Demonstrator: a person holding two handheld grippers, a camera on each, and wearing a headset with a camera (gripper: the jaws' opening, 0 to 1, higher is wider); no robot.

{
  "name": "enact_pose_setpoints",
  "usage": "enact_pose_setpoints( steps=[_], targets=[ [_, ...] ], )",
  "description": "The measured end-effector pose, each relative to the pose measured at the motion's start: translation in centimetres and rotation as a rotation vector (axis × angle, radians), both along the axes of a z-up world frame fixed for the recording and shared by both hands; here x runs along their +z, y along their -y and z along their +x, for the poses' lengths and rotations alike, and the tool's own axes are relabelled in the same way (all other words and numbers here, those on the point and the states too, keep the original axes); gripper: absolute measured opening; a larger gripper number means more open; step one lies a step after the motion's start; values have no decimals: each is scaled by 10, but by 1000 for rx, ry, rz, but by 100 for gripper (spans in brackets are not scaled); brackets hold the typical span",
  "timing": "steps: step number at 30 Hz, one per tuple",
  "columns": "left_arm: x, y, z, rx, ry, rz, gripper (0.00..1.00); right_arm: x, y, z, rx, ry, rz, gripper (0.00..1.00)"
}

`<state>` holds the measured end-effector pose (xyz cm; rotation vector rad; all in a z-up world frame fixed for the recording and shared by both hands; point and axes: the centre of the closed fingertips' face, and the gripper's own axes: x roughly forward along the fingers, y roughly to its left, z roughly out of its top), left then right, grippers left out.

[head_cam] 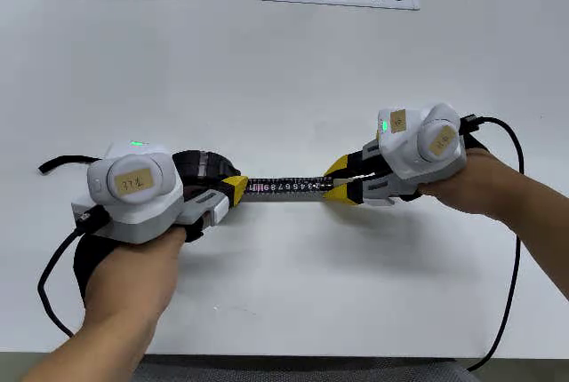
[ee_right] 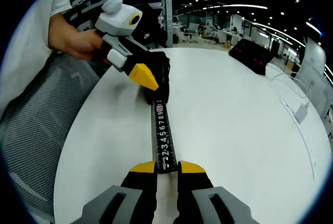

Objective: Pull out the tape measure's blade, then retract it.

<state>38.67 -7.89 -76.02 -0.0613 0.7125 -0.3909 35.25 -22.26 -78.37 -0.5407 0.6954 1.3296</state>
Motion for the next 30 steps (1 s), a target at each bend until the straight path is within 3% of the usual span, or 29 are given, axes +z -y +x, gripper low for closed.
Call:
enact_pose_setpoints(
  steps=[30],
  targets=[
    [0, -1, 0, 3, -9, -18, 58, -3, -45, 5, 6, -3, 49, 10]
  ],
)
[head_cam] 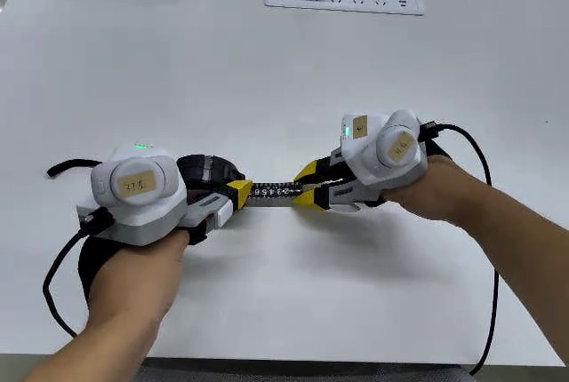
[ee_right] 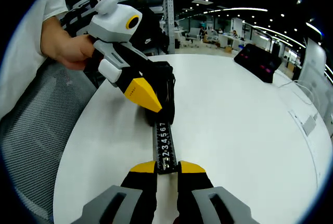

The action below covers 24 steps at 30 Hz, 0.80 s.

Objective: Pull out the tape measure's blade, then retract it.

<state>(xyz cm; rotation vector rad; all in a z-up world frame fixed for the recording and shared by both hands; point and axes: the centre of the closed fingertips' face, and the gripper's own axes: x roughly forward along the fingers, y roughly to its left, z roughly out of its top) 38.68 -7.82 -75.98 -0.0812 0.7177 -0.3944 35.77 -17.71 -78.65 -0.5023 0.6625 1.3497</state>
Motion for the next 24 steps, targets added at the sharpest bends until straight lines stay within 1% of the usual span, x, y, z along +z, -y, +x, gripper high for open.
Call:
enact_pose_setpoints(
  steps=[3, 7, 14, 24],
  targets=[
    [0, 0, 0, 0, -1, 0, 58, -1, -6, 1, 2, 4, 6, 10],
    [0, 0, 0, -2, -2, 1, 58, -2, -16, 1, 6, -6, 17, 10],
    [0, 0, 0, 2, -6, -8, 58, -1, -32, 2, 16, -9, 36, 10],
    [0, 0, 0, 0, -5, -6, 58, -2, -48, 2, 22, -13, 50, 10]
  ],
)
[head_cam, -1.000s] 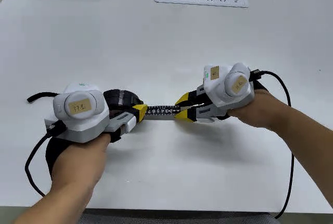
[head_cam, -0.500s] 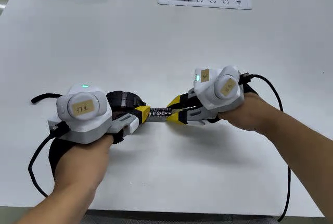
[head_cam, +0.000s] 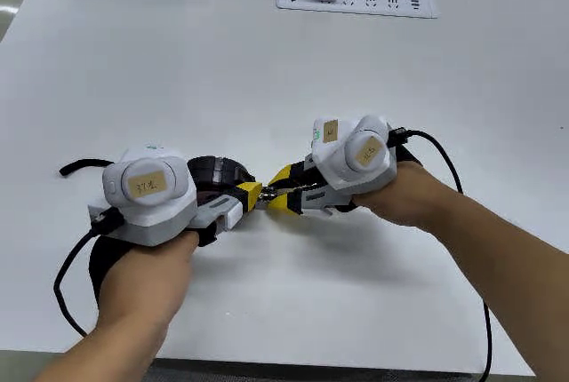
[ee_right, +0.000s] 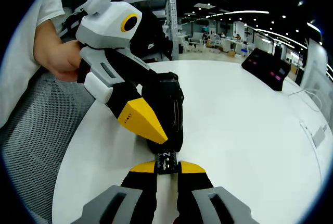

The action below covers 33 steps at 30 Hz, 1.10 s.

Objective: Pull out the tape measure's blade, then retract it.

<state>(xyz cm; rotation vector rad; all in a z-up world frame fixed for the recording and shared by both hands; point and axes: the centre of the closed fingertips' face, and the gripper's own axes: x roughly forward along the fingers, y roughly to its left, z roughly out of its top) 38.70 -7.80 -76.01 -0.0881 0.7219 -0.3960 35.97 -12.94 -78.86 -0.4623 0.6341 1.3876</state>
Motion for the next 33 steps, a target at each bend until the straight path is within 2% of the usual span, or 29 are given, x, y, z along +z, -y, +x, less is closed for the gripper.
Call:
enact_pose_setpoints(
  steps=[13, 33],
  targets=[
    [-1, 0, 0, -1, -1, 2, 58, -1, -11, 1, 2, 0, 11, 10],
    [0, 1, 0, 3, 0, -11, 59, -1, -11, 1, -11, -4, 10, 11]
  ],
)
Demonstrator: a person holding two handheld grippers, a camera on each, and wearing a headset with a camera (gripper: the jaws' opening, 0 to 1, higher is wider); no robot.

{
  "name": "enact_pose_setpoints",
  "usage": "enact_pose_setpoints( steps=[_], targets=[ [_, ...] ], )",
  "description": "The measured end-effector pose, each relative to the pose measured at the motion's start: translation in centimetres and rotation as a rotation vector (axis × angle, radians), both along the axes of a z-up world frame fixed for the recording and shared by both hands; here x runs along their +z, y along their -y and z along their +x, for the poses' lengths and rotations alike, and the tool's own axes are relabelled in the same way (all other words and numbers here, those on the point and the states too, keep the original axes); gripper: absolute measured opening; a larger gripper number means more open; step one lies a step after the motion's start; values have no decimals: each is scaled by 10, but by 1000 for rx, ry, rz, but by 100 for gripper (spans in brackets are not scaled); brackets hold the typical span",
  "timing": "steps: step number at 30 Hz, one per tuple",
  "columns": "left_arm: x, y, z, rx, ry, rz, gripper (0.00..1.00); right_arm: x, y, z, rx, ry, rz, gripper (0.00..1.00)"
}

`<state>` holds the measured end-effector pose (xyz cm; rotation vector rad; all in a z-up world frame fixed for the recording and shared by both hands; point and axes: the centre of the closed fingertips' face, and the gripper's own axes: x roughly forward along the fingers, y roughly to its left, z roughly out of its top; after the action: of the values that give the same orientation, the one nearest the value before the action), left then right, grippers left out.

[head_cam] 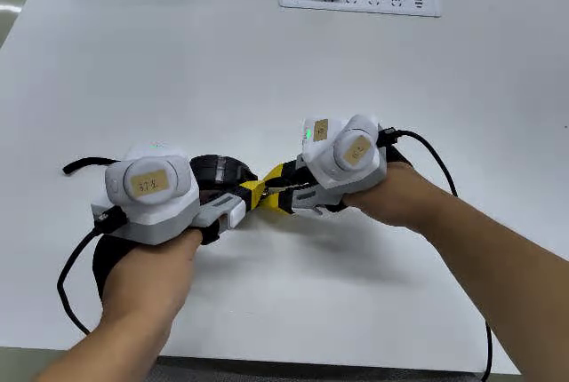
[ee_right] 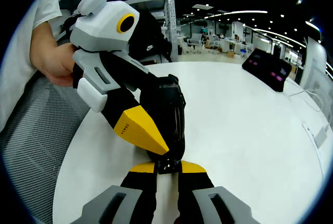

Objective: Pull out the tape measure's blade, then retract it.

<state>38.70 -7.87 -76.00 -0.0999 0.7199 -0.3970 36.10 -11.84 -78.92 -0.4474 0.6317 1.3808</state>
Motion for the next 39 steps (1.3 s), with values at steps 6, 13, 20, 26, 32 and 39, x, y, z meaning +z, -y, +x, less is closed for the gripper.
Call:
enact_pose_setpoints(
  steps=[6, 13, 20, 26, 32, 39],
  targets=[
    [0, 0, 0, -9, 2, -8, 60, -1, 0, -1, 1, -1, -8, 12],
    [0, 0, -1, -14, 0, -9, 61, -1, 0, -4, 4, -1, -14, 18],
    [0, 1, -1, -16, -9, -13, 61, 2, -1, -3, -2, -4, -6, 20],
    [2, 1, -2, -23, 6, -16, 61, 2, 1, -5, -11, -14, -11, 22],
    [5, 2, -2, -34, 16, -29, 62, 4, 5, -4, -26, -19, -12, 23],
    [4, 0, -4, -36, 6, -21, 64, 9, 8, -2, -53, -25, 3, 23]
  ],
)
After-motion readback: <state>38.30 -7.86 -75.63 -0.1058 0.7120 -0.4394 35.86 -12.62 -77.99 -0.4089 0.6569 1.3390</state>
